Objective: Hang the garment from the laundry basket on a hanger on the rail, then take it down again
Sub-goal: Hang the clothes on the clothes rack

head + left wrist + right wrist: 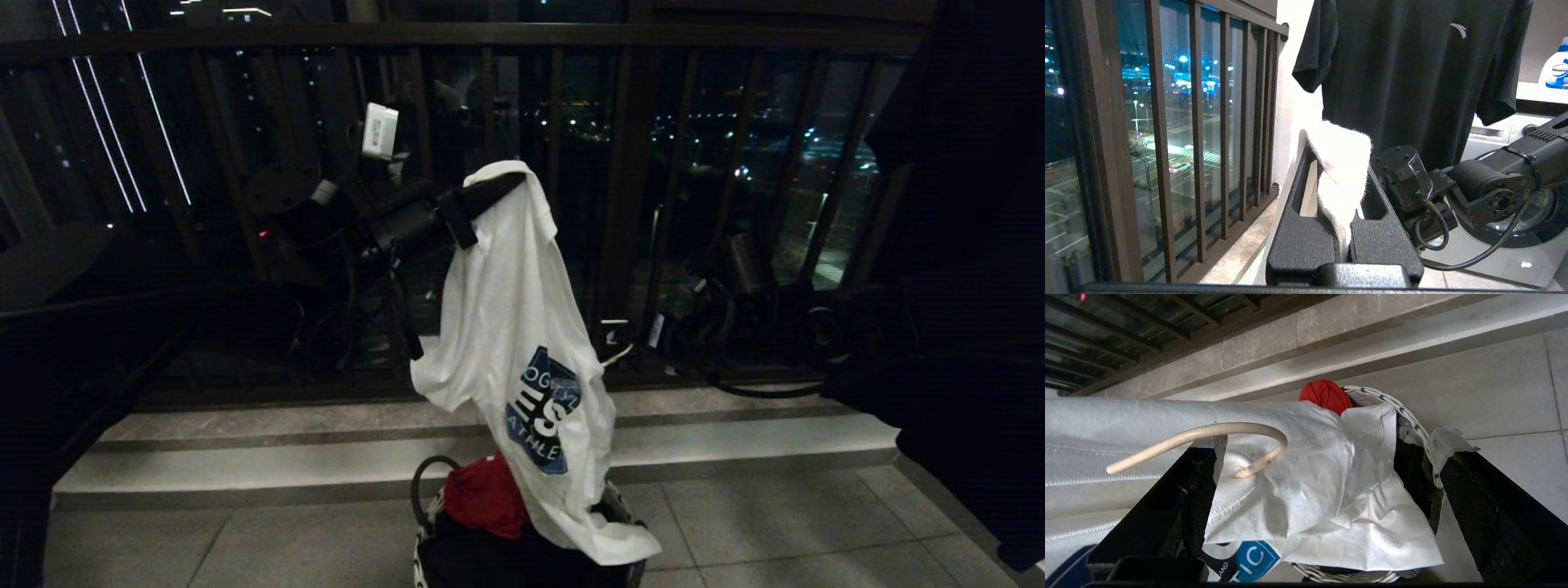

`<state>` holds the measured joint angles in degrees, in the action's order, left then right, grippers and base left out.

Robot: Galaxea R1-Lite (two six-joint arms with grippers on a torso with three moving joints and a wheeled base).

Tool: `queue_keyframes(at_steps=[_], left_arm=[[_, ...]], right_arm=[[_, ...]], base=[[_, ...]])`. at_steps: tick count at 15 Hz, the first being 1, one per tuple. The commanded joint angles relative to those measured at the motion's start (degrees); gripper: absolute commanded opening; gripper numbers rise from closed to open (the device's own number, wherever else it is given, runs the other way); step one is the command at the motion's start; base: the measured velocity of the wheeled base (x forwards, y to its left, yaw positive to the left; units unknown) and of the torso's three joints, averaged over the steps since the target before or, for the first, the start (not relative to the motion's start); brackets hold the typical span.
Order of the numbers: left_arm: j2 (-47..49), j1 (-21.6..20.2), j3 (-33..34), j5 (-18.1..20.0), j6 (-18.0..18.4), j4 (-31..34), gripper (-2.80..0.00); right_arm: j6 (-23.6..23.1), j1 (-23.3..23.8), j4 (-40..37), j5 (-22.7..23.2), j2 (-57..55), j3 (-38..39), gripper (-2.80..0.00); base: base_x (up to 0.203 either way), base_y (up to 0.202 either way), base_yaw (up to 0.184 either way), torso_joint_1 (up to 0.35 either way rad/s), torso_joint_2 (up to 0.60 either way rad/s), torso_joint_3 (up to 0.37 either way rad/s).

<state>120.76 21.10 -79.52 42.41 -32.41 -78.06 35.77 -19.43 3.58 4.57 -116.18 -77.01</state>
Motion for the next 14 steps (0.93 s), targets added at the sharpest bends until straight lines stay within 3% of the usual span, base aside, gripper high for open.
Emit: queue_keyframes(at_steps=[1, 14], left_arm=[[0.0, 0.0, 0.0, 0.2, -0.2, -0.4, -2.8], [-0.1, 0.0, 0.0, 0.2, -0.2, -0.5, -2.8]], right_arm=[[1.3, -0.6, 0.1, 0.1, -0.2, 0.0, 0.0], [3.2, -3.2, 9.2, -2.3, -3.7, -0.3, 0.0]], base=[[0.0, 0.0, 0.0, 0.0, 0.0, 0.0], [0.0, 0.0, 0.0, 0.0, 0.0, 0.0]])
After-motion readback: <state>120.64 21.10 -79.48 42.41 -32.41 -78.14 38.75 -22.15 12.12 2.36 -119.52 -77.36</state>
